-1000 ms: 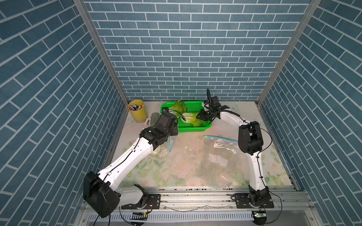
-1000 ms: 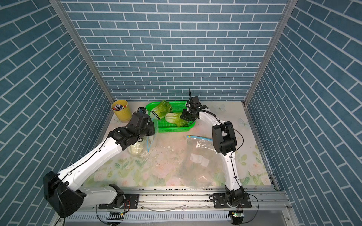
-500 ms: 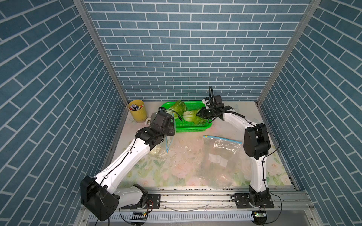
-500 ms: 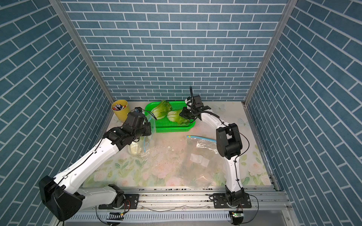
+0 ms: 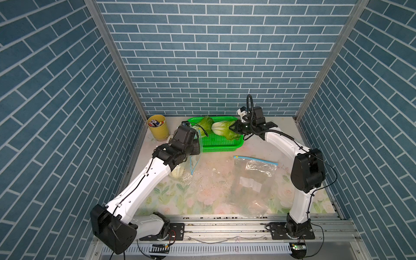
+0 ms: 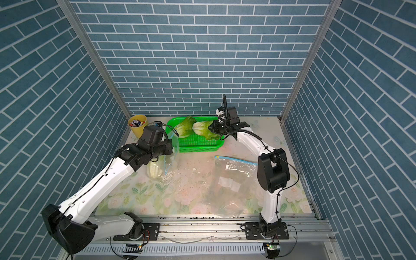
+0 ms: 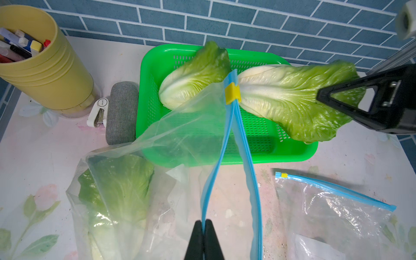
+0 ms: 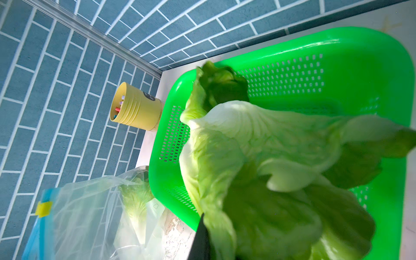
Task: Put the chinese cabbages into a zipper bag and zip it
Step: Pick up the Chinese cabbage from the basket.
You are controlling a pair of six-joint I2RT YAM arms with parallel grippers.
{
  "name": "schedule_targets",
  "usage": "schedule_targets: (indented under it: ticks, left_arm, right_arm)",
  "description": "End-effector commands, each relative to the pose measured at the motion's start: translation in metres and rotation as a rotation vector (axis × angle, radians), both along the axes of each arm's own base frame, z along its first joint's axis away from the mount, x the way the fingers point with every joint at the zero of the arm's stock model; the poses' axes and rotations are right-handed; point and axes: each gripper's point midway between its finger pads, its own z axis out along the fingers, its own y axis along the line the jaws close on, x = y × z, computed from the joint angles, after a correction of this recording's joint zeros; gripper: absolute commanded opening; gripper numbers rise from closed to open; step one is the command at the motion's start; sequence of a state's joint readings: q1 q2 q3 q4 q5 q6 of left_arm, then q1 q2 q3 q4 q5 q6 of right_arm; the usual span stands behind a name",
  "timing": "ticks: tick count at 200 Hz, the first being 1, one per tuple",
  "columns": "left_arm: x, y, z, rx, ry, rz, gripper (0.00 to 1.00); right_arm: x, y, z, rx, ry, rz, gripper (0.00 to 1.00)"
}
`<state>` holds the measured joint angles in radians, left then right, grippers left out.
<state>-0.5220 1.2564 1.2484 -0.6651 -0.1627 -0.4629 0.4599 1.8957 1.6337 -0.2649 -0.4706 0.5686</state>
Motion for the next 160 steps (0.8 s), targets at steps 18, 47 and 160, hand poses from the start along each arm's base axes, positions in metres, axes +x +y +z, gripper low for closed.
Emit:
schedule_targets:
  ticks: [18, 47, 160]
  left_arm:
    - [0.003, -0.007, 0.004, -0.022, 0.015, -0.025, 0.00]
    - [0.007, -0.015, 0.006, -0.047, 0.015, -0.044, 0.00]
    - [0.017, -0.026, 0.002, -0.104, 0.022, -0.031, 0.00]
  right_arm:
    - [-0.020, -0.013, 0.046, 0.024, -0.111, -0.009, 0.00]
    - [-0.042, -0.023, 0.065, 0.041, -0.140, -0.007, 0.00]
    - [-0.139, -0.023, 0.121, 0.132, -0.219, 0.155, 0.00]
